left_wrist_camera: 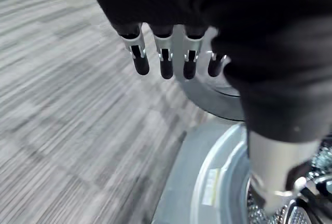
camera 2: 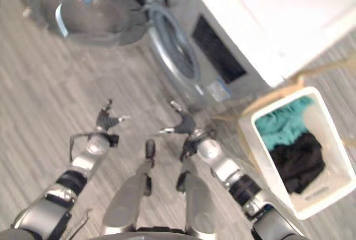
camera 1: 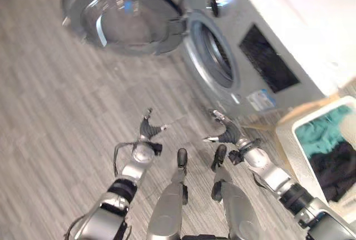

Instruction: Grab the laundry basket,head to the washer,open it,put in the laundry and shut it.

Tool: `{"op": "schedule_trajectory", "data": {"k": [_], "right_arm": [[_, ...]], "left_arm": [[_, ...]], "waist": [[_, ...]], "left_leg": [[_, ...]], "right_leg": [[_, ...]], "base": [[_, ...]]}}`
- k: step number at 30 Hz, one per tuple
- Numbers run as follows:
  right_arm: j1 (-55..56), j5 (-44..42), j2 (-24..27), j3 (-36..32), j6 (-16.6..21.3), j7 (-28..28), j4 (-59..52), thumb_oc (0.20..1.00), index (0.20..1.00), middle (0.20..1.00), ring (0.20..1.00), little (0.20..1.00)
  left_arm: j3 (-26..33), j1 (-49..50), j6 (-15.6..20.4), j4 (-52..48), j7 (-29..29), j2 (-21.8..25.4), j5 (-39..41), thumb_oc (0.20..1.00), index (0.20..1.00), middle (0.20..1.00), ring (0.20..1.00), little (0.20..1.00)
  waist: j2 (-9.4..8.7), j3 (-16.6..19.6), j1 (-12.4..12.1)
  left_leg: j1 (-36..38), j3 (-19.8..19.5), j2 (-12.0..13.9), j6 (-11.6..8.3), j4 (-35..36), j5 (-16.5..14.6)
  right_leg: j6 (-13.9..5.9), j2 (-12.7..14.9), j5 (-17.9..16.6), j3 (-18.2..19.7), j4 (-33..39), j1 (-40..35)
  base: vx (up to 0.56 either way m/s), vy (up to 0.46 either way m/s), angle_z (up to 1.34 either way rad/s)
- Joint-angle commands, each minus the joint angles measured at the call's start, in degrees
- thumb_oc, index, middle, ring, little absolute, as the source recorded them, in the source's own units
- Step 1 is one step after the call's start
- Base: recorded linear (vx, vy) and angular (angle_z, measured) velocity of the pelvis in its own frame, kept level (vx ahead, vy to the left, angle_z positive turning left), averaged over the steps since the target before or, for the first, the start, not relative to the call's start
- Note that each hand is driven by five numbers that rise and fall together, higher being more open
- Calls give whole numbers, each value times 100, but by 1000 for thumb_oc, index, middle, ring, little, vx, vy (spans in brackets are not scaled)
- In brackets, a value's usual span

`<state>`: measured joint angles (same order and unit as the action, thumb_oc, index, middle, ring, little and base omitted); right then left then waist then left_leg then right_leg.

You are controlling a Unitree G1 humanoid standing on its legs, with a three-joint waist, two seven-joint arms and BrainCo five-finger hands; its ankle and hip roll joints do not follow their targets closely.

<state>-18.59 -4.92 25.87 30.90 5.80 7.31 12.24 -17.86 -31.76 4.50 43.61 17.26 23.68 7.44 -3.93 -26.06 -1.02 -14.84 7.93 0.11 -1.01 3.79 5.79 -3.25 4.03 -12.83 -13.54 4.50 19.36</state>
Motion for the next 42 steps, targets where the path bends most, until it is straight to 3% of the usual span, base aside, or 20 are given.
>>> {"op": "schedule_trajectory", "data": {"k": [1,4,6,11,25,30,34,37,40,41,42], "right_arm": [[-128,-45,51,-204,375,-80,-487,1000,1000,1000,1000,1000],[290,-181,341,-570,638,-119,-657,1000,1000,1000,1000,1000],[293,-181,341,-575,637,-120,-660,1000,1000,1000,1000,1000],[707,-462,640,-937,856,-257,-1068,1000,1000,1000,1000,1000],[1103,-678,422,-1277,981,-286,-1351,1000,1000,1000,1000,1000],[1181,-538,296,-1341,912,-249,-1255,1000,1000,1000,1000,1000],[1185,-125,204,-1415,718,-151,-1223,1000,1000,1000,1000,1000],[1241,209,153,-1615,532,-88,-1228,1000,1000,1000,1000,1000],[1332,329,108,-1730,461,-70,-1235,1000,1000,1000,1000,1000],[1413,477,97,-1812,395,-42,-1201,1000,1000,1000,1000,1000],[1384,579,68,-1805,369,-15,-1152,1000,1000,1000,1000,1000]], "left_arm": [[38,-399,-13,502,343,626,-665,1000,1000,1000,1000,1000],[-210,-990,-220,1032,358,1313,-1636,1000,1000,1000,1000,1000],[-214,-995,-219,1036,358,1312,-1636,1000,1000,1000,1000,1000],[-393,-1259,-533,1835,341,1865,-2673,1000,1000,1000,1000,1000],[358,-521,-668,1631,545,2347,-2772,1000,1000,1000,1000,1000],[589,100,-553,801,570,2006,-2668,1000,1000,1000,1000,1000],[794,742,-318,391,449,1116,-1988,1000,1000,1000,1000,1000],[853,1506,-225,45,314,368,-1605,1000,1000,1000,1000,1000],[888,1858,-209,5,210,160,-1533,1000,1000,1000,1000,1000],[976,2225,-219,1,138,-16,-1376,1000,1000,1000,1000,1000],[1037,2437,-195,8,72,-85,-1237,1000,1000,1000,1000,1000]], "waist": [[-128,136,-21],[-120,150,247],[-120,150,241],[-94,166,434],[-17,186,354],[-2,344,273],[-29,508,271],[10,673,341],[55,765,385],[105,837,409],[136,872,348]], "left_leg": [[-106,233,125,-121,-86,-285],[-104,358,133,-112,-35,-271],[-104,361,133,-111,-34,-271],[-92,473,129,-106,12,-265],[13,399,95,-97,-7,-322],[156,346,86,-99,20,-368],[425,414,53,-48,-42,-535],[885,628,15,27,-67,-730],[1126,803,16,56,-56,-795],[1326,994,54,82,-63,-835],[1451,1187,104,78,-54,-858]], "right_leg": [[-614,409,784,-90,-431,-58],[-659,392,731,5,-433,41],[-659,392,731,7,-434,42],[-681,375,704,98,-433,115],[-677,403,692,42,-366,-37],[-674,434,745,17,-347,-204],[-649,434,869,90,-462,-407],[-622,386,1034,274,-709,-604],[-624,352,1108,366,-823,-683],[-624,313,1160,350,-1022,-701],[-616,353,1155,70,-1150,-699]], "base": [[-20,54,-55],[-9,52,-35],[5,30,-34],[11,33,-8],[9,8,-3],[20,-8,16],[36,25,8],[94,91,-30],[92,63,-44],[61,-3,-64],[153,1,-74]]}}
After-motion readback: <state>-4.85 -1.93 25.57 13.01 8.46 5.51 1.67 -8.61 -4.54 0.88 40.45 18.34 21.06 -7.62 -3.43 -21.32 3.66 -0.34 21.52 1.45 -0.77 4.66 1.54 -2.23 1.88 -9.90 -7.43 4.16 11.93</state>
